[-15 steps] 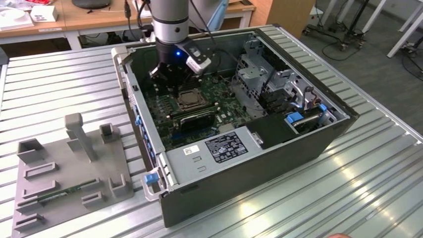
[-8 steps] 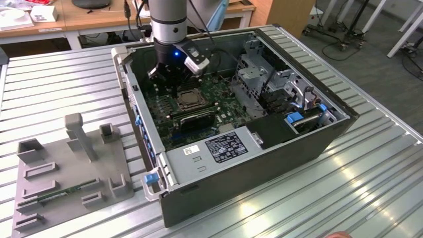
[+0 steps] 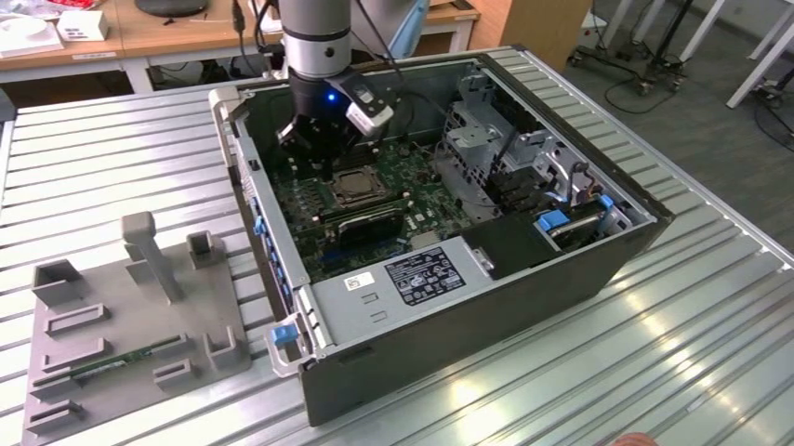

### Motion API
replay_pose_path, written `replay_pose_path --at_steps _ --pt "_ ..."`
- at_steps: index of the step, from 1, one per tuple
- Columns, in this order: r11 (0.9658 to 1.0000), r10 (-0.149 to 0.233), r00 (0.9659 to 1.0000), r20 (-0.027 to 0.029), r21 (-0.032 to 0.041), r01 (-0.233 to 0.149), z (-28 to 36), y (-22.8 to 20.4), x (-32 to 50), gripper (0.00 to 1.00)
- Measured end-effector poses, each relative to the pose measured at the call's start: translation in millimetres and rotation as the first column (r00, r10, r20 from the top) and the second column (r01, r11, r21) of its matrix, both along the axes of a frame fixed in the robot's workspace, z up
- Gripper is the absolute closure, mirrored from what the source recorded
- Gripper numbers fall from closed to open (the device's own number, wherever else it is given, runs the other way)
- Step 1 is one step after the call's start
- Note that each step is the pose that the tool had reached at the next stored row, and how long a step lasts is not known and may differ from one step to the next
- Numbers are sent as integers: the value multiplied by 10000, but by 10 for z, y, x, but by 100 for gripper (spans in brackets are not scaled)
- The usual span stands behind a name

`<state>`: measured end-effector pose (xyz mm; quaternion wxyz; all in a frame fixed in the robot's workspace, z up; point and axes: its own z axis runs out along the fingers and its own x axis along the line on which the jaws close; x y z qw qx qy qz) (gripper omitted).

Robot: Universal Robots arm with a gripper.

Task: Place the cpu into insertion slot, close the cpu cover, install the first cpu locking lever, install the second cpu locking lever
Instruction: 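Install the first cpu locking lever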

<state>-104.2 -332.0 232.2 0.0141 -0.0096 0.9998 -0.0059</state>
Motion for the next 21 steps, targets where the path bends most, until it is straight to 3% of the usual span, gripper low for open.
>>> replay_pose_path --at_steps 8,12,19,21 --pt "10000 0 10000 -1 -1 0 118 0 0 89" --pt "10000 14 10000 9 -1 -14 118 0 -13 89" --pt "10000 97 9999 30 -1 -97 117 0 -112 89" --pt "9999 113 9999 52 30 -113 117 0 -136 89"
